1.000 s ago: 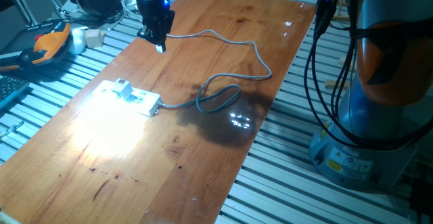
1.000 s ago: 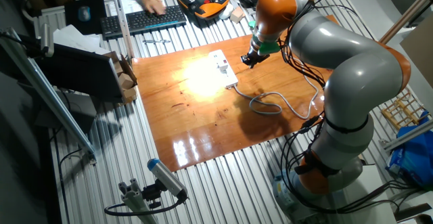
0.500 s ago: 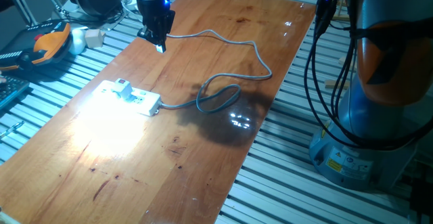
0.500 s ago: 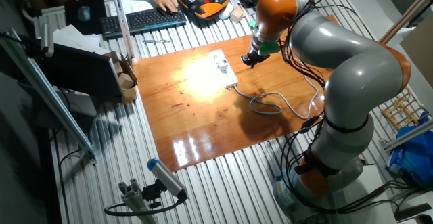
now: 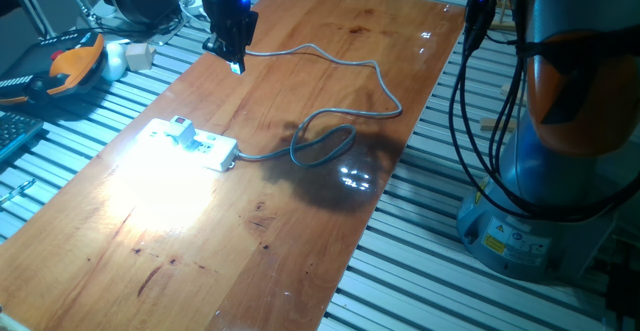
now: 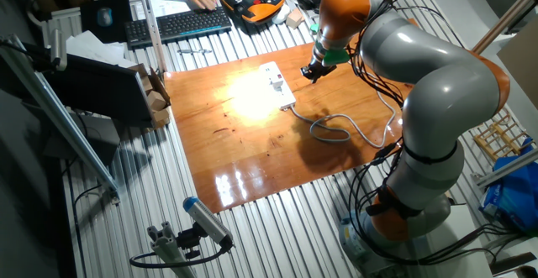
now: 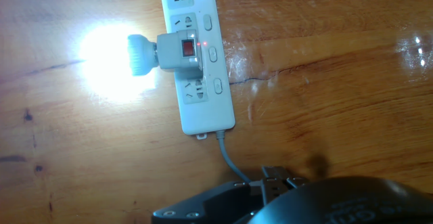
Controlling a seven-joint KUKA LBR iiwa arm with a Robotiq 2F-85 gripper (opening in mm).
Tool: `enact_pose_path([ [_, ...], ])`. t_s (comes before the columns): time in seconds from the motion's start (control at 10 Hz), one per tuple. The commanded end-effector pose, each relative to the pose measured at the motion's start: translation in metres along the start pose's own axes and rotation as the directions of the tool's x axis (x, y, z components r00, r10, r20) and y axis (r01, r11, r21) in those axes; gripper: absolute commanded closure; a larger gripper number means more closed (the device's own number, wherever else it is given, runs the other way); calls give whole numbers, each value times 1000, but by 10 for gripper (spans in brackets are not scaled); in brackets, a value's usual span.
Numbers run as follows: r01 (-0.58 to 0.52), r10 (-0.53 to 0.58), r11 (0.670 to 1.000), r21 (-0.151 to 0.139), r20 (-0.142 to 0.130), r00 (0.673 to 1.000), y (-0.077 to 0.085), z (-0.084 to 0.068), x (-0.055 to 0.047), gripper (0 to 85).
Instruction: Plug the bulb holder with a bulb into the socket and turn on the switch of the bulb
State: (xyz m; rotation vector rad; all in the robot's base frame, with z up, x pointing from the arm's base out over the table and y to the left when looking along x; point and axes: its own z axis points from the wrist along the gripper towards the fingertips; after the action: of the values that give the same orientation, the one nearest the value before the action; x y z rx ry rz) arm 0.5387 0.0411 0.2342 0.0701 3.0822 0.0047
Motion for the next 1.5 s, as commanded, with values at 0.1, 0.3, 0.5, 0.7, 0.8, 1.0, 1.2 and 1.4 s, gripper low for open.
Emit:
enact_pose_path([
  [0.1,0,0,1000,1,2,1000,1,0,0,850],
  [0.3,-1,1,1000,1,5,1000,2,1,1,850],
  [0.5,-5,4,1000,1,9,1000,3,2,1,850],
  [0.7,-6,6,1000,0,8,1000,3,2,1,850],
  [0.8,-8,8,1000,0,8,1000,4,2,1,850],
  [1.0,-11,11,1000,0,3,1000,5,1,0,850],
  [1.2,-12,12,1000,-2,3,1000,6,1,0,850],
  [1.4,-12,12,1000,-2,0,1000,6,1,0,850],
])
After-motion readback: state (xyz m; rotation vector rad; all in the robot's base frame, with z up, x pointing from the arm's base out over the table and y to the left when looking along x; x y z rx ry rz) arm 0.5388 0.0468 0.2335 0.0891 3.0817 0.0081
